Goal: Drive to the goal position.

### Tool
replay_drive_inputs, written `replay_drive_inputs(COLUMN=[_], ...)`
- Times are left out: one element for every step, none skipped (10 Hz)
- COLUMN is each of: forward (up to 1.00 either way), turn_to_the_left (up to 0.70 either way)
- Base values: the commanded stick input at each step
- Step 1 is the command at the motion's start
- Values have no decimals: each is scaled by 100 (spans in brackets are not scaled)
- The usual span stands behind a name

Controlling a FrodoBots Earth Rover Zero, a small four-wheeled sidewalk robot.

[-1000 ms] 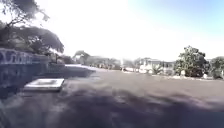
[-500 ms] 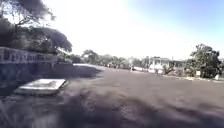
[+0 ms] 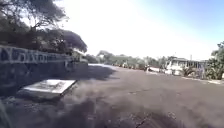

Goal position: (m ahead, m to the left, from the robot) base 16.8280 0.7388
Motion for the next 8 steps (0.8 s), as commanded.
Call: replay_drive_inputs(forward=[100,100,100,100,100,100,100,100], turn_to_the_left=[0,0,0,0,0,0,0,0])
